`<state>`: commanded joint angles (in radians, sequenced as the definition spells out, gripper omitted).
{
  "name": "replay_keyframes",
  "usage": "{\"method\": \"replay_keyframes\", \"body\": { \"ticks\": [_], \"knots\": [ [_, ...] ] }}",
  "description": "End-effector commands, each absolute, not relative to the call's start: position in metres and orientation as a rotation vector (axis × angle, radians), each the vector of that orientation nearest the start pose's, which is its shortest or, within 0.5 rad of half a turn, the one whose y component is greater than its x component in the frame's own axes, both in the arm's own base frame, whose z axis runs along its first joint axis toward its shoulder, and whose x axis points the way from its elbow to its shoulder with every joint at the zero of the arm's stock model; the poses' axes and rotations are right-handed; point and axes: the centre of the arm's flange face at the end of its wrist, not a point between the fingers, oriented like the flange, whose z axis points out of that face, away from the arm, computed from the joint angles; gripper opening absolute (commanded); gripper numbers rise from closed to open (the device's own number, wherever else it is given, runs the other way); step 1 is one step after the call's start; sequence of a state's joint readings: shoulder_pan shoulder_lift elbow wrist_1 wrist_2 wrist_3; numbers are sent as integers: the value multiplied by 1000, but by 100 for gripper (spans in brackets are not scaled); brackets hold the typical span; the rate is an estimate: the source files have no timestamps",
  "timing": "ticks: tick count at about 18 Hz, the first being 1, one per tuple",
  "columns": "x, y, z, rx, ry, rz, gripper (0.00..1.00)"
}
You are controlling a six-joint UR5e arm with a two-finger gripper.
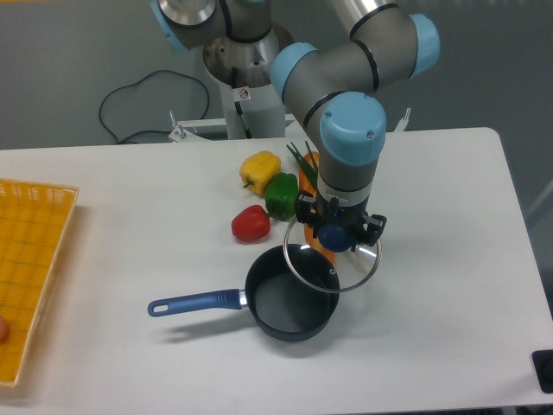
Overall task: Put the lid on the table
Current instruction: 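Carry the glass lid by its blue knob away from the saucepan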
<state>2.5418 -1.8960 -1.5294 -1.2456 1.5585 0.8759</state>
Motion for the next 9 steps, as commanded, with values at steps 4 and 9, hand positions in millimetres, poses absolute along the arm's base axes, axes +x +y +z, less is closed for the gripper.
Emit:
{"method": "replay_keyframes", "body": {
  "ticks": [4, 9],
  "knots": [
    [-440, 454, 364, -3092, -165, 49, 48],
    [-453, 442, 363, -3093, -127, 53, 48]
  ]
}}
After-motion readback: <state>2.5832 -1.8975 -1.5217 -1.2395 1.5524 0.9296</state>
